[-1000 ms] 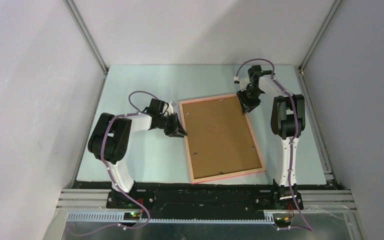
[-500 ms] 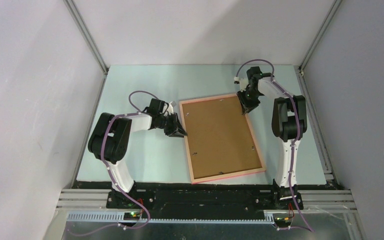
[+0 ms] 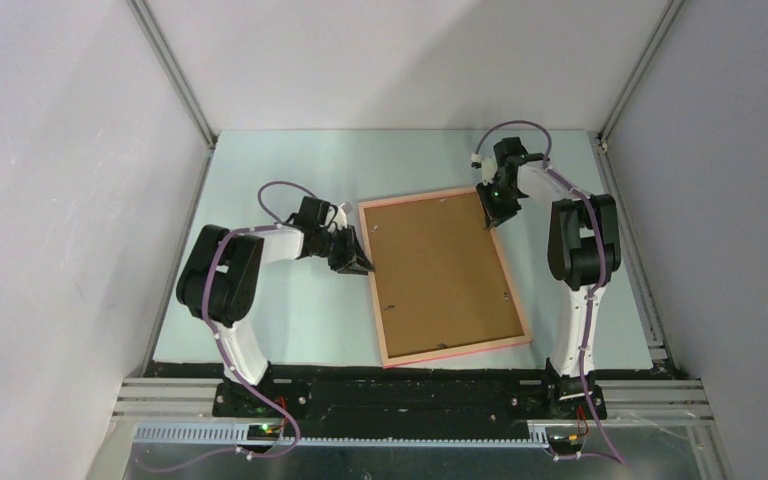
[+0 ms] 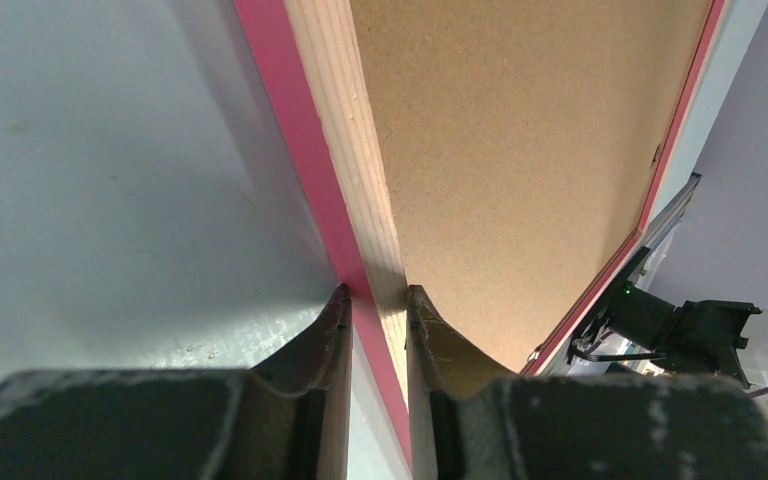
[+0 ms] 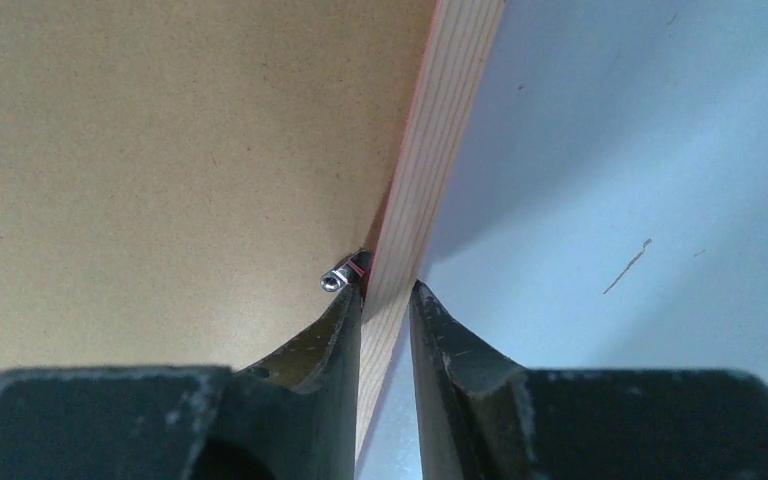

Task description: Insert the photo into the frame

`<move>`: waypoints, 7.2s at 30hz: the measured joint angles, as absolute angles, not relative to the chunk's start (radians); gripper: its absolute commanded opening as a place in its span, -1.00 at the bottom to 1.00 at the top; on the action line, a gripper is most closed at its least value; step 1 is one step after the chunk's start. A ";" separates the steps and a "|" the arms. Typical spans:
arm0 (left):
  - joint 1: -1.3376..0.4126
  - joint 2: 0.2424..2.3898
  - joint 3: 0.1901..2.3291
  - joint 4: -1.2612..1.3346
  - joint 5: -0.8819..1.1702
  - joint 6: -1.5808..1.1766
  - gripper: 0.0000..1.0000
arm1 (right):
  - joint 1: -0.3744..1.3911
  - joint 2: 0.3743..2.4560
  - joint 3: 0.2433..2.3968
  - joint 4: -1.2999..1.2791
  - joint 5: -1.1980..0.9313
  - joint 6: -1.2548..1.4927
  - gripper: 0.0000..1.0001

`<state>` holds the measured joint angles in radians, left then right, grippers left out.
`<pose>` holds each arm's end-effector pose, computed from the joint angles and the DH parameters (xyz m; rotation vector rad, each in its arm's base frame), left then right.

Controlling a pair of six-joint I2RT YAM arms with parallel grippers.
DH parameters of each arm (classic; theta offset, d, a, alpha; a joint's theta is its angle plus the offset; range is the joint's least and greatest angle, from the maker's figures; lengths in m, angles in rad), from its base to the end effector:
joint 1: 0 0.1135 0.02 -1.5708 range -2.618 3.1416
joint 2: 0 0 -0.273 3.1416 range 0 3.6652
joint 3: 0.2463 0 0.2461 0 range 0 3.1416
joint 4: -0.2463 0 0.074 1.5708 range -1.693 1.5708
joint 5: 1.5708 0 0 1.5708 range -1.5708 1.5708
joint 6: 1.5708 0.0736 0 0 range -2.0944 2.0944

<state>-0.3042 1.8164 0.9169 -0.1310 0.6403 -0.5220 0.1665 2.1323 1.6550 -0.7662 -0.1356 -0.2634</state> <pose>0.3210 -0.1469 0.1147 -0.0468 2.6990 -1.1151 0.4443 0.0847 0.1491 -0.6287 2.7325 0.1677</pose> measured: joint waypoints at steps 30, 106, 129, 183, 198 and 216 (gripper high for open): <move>-0.311 1.880 1.000 -0.213 0.685 -0.486 -1.00 | 0.186 2.111 1.616 -0.671 -0.068 -0.130 -0.51; -0.340 1.890 1.030 -0.241 0.665 -0.453 -1.00 | 0.146 2.116 1.618 -0.634 -0.111 -0.242 -0.35; -0.340 1.890 1.030 -0.241 0.666 -0.451 -1.00 | 0.175 2.136 1.658 -0.675 -0.117 -0.293 -0.15; -0.340 1.890 1.030 -0.241 0.666 -0.451 -1.00 | 0.171 2.183 1.742 -0.768 -0.048 -0.145 -1.00; -0.340 1.890 1.031 -0.242 0.666 -0.446 -1.00 | 0.150 2.182 1.738 -0.785 -0.142 -0.123 0.09; -0.313 1.911 1.086 -0.289 0.653 -0.399 -1.00 | 0.093 1.844 1.333 -0.763 -0.307 -0.260 0.44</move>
<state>-0.3130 1.9114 1.0859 -0.2893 0.6529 -0.3988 0.0933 1.8442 1.3334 -0.7628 -0.3073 -0.2596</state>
